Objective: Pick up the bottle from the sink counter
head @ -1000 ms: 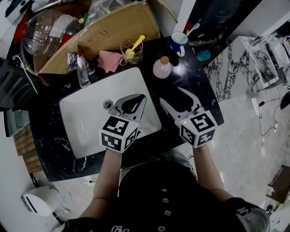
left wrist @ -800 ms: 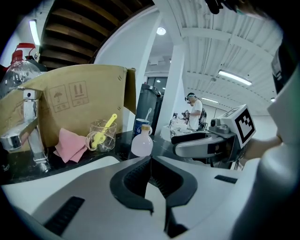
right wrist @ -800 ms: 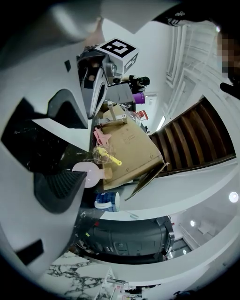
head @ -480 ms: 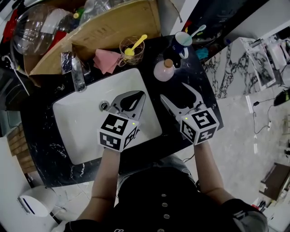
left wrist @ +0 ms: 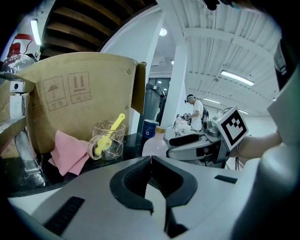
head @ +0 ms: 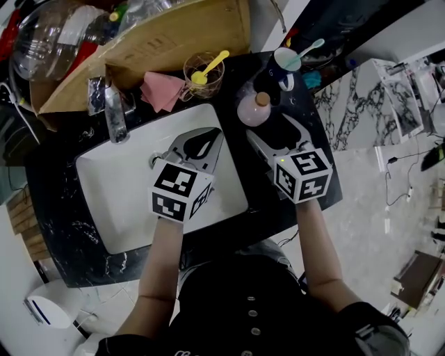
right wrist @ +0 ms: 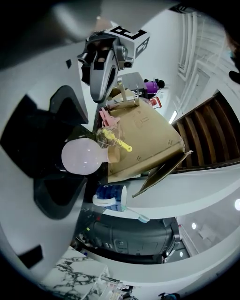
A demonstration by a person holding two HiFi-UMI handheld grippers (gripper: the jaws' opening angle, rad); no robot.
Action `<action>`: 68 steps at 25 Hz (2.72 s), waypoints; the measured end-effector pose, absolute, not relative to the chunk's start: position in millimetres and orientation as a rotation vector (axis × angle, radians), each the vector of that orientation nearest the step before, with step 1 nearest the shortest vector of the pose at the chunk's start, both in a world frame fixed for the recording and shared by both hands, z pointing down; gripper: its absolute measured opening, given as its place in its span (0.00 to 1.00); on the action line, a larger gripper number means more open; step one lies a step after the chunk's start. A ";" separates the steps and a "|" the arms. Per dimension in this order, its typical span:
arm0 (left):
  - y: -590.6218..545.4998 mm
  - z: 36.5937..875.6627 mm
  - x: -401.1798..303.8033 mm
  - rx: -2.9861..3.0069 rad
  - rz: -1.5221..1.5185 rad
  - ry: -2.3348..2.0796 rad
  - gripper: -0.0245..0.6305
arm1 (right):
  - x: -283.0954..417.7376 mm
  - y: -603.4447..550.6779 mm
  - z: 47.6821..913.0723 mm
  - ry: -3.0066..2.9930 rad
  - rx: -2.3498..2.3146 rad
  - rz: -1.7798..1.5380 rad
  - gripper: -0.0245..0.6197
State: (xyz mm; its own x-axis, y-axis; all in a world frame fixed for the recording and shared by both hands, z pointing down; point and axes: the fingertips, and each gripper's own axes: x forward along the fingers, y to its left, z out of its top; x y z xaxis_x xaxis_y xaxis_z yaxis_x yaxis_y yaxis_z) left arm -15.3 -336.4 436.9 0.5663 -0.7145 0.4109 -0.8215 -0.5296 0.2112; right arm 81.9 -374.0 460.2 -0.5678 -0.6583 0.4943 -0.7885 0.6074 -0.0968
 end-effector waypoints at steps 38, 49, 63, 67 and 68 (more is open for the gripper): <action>-354.1 476.6 -24.1 2.313 0.342 -1.247 0.07 | 46.2 -426.5 510.2 -2.263 0.905 0.323 0.66; -349.8 472.2 -19.1 2.326 0.342 -1.236 0.07 | 46.5 -425.8 509.6 -2.262 0.905 0.319 0.66; -335.6 461.0 -22.4 2.332 0.354 -1.234 0.07 | 59.8 -384.4 508.3 -2.266 0.845 0.336 0.66; -329.1 456.1 -22.1 2.341 0.360 -1.234 0.07 | 66.4 -367.8 506.0 -2.278 0.875 0.380 0.66; -327.2 454.9 -21.1 2.346 0.362 -1.231 0.07 | 67.5 -363.8 504.6 -2.287 0.880 0.390 0.66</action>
State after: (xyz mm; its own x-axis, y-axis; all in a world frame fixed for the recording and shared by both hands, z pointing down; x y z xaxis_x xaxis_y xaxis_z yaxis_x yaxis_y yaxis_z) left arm -21.1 -327.2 454.9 0.5645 -0.7032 0.4323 -0.8253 -0.4916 0.2780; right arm 67.5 -363.8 504.6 -0.5645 -0.4886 0.6653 -0.6816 0.7305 -0.0418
